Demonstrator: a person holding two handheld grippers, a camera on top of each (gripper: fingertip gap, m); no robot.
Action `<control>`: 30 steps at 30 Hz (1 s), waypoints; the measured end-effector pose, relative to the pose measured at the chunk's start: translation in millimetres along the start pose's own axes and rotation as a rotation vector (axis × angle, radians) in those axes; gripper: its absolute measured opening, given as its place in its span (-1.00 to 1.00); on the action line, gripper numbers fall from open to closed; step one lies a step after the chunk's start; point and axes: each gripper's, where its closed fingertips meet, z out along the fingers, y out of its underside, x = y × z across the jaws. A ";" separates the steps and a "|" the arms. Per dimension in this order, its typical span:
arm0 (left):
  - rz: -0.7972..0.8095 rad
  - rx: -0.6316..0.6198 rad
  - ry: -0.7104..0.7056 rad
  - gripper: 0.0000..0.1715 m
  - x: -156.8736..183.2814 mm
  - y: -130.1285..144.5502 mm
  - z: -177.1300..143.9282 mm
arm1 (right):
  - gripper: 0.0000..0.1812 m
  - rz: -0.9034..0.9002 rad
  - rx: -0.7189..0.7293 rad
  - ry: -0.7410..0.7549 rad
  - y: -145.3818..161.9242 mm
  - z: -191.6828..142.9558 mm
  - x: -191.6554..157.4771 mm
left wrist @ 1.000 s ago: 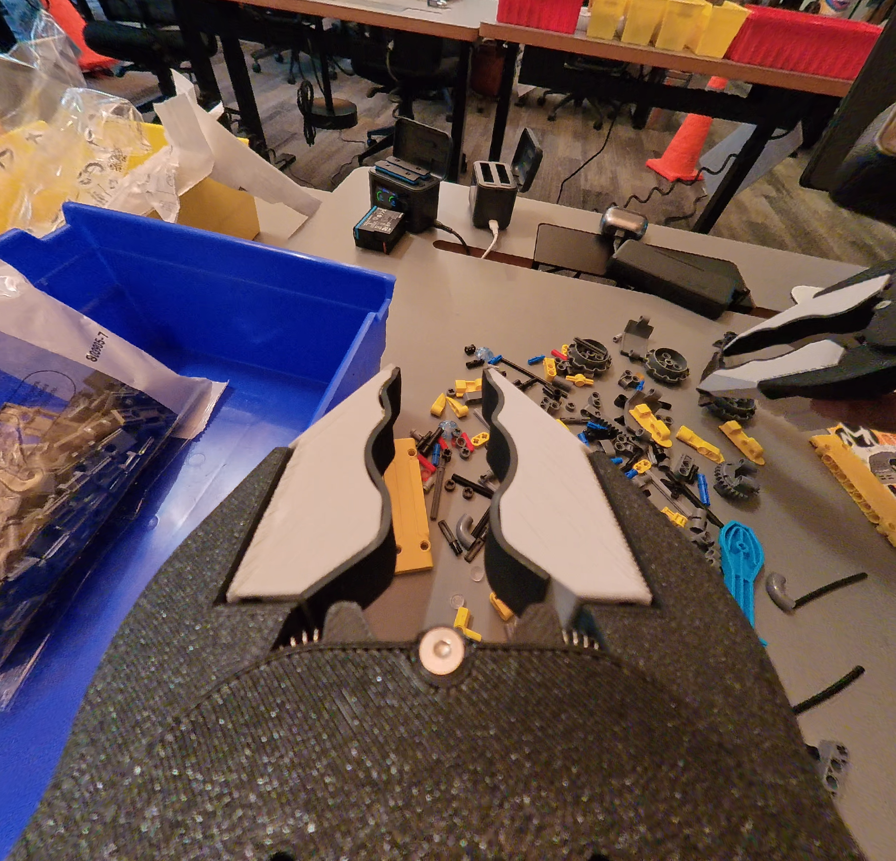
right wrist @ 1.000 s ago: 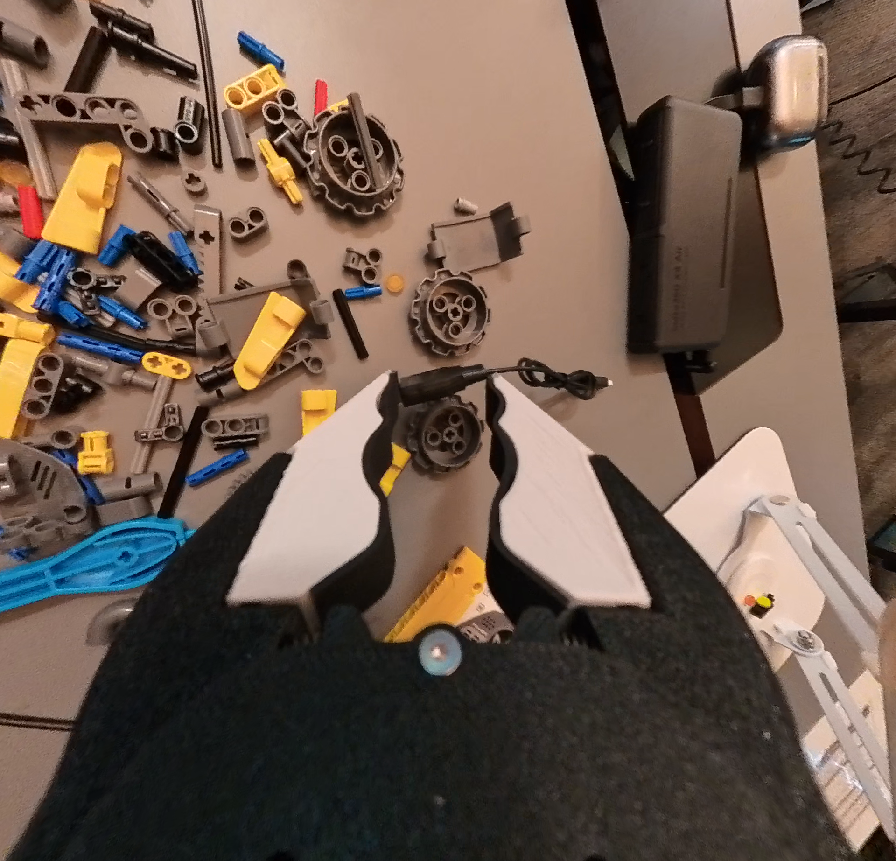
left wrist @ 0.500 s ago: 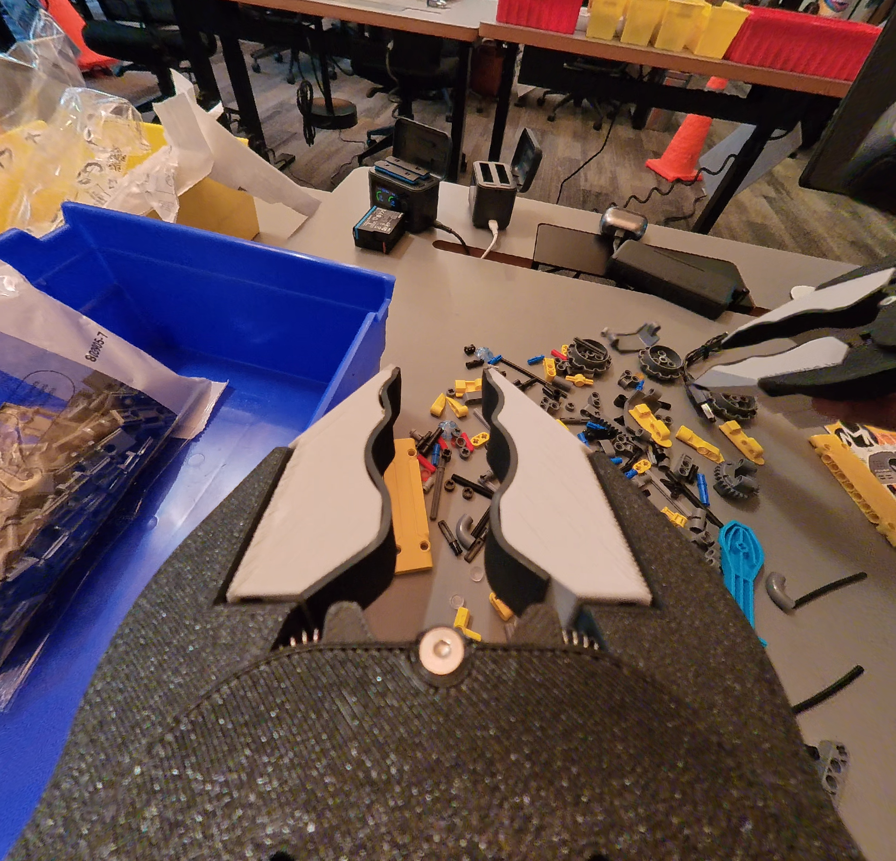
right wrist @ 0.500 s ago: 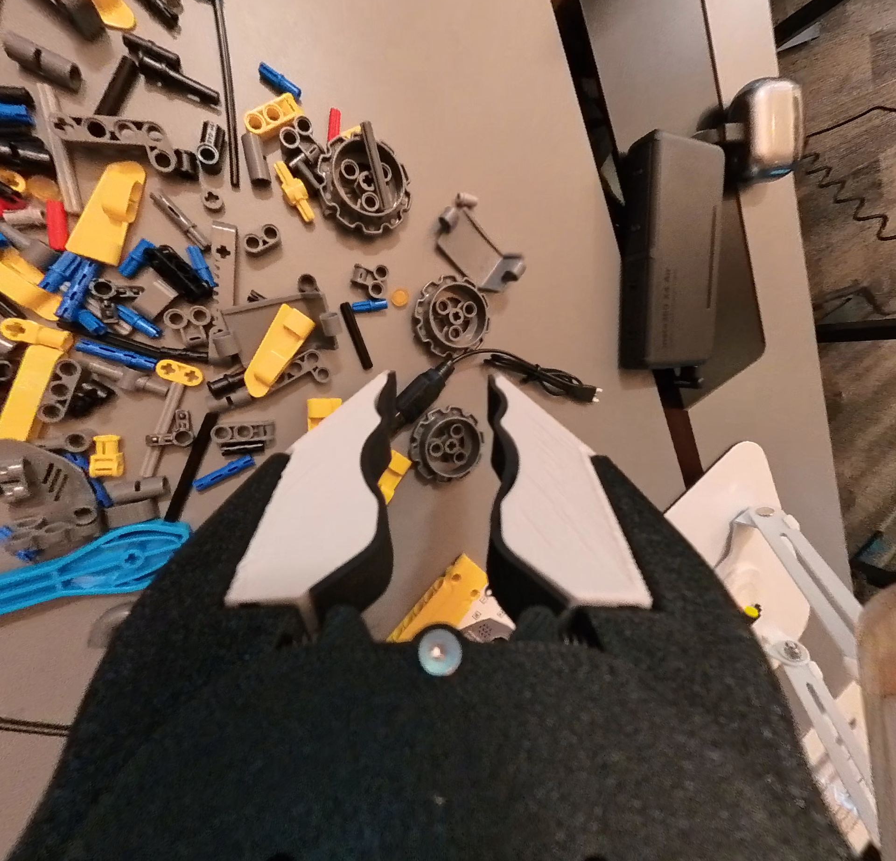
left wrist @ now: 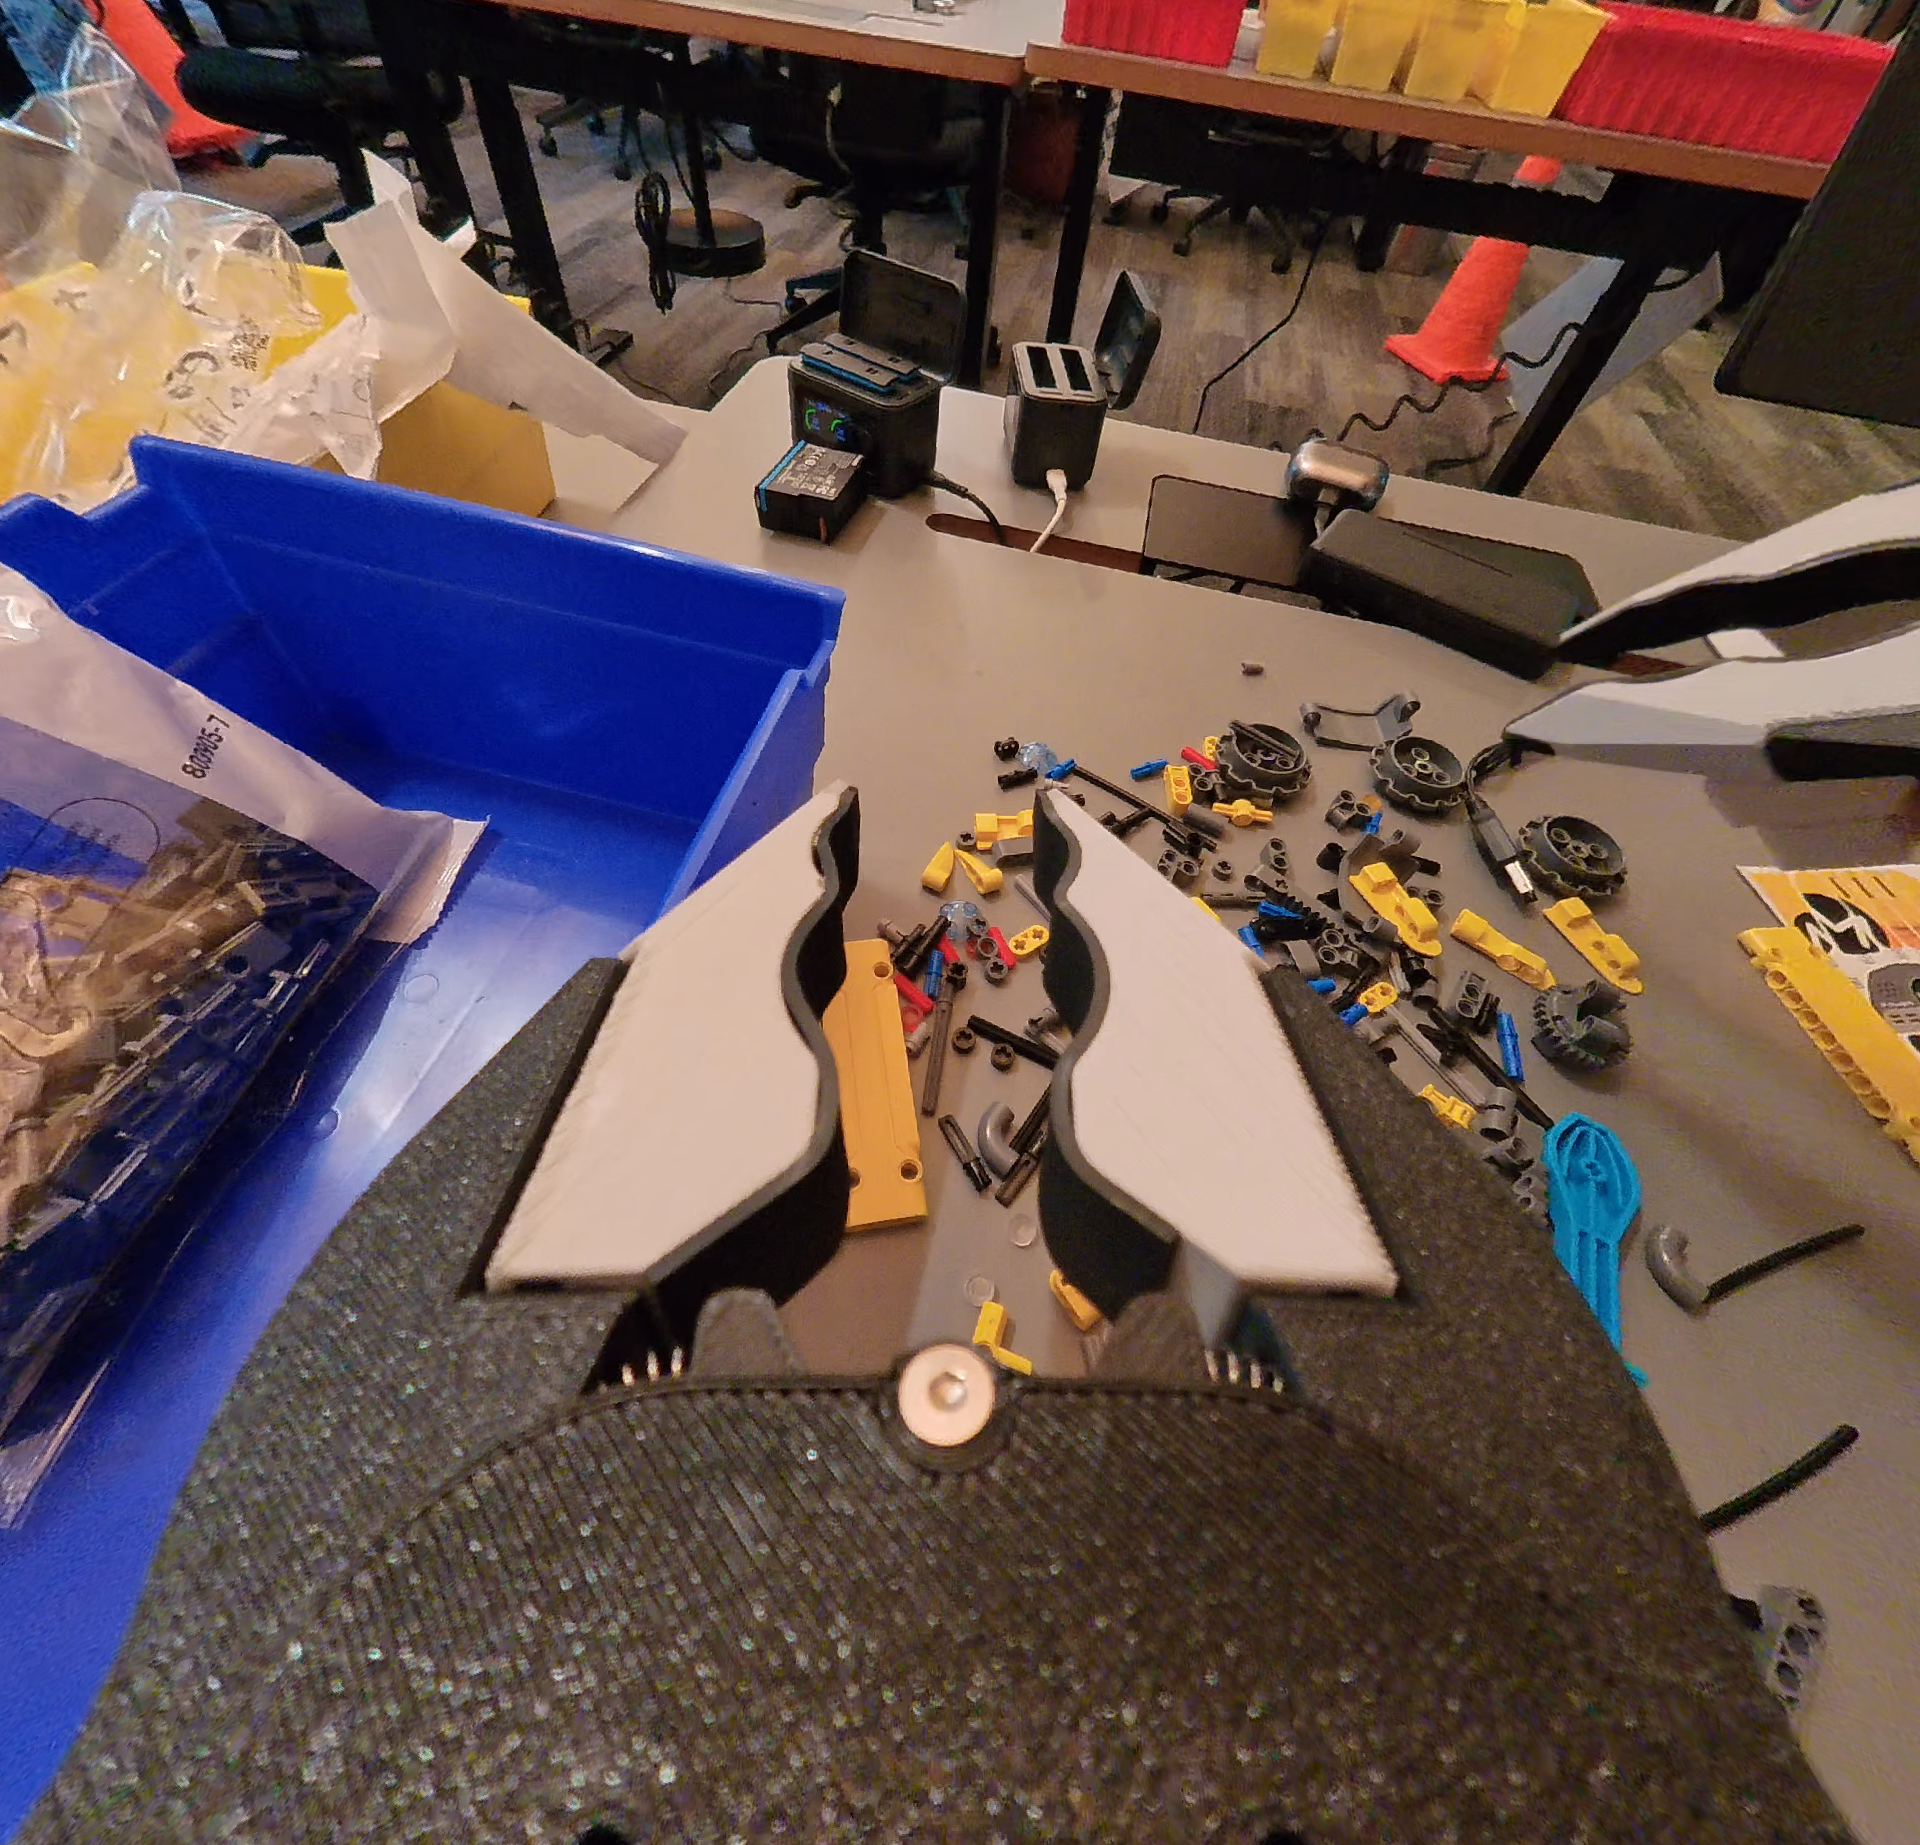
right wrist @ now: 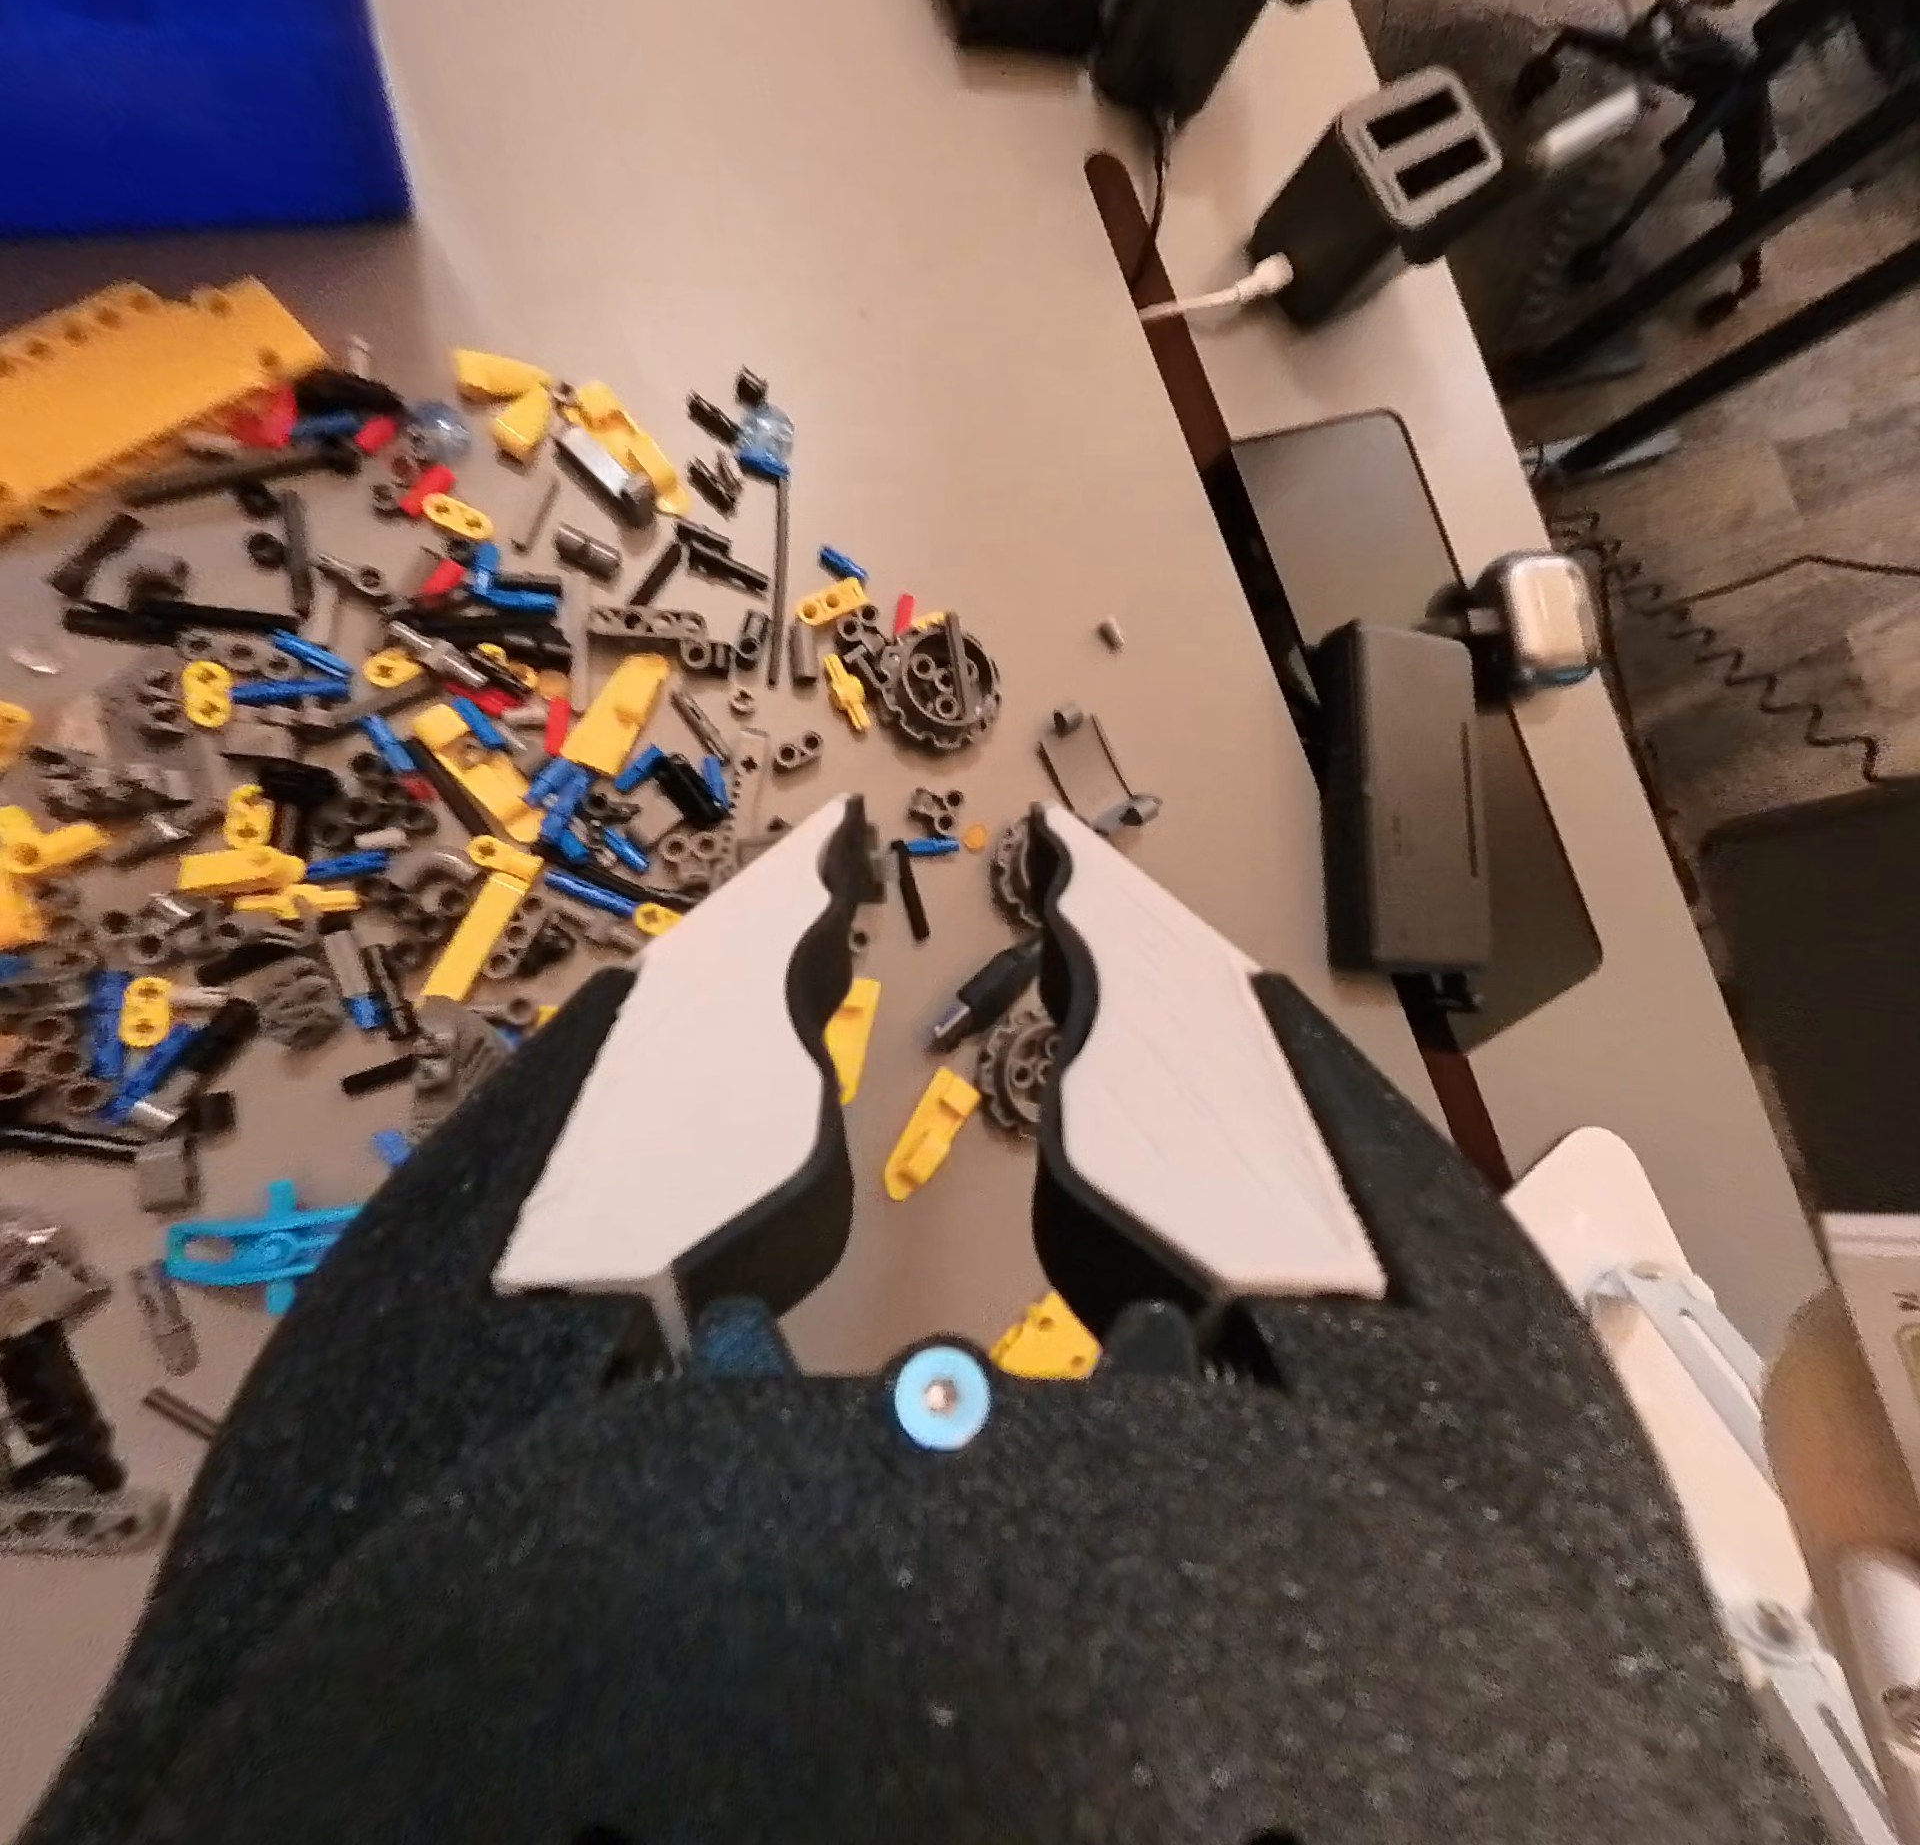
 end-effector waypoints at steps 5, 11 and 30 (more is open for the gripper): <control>0.005 0.008 -0.001 -0.62 0.2 -1.8 -0.5 | -0.67 -0.011 0.081 -0.046 -19.2 -16.5 -14.4; 0.006 0.026 -0.002 -0.62 -0.8 -5.3 -2.3 | -0.69 -0.039 0.156 -0.056 -37.7 -37.6 -27.8; -0.008 0.069 0.020 -0.61 -1.0 -14.8 -7.5 | -0.90 0.080 0.273 -0.179 40.4 -62.0 -95.7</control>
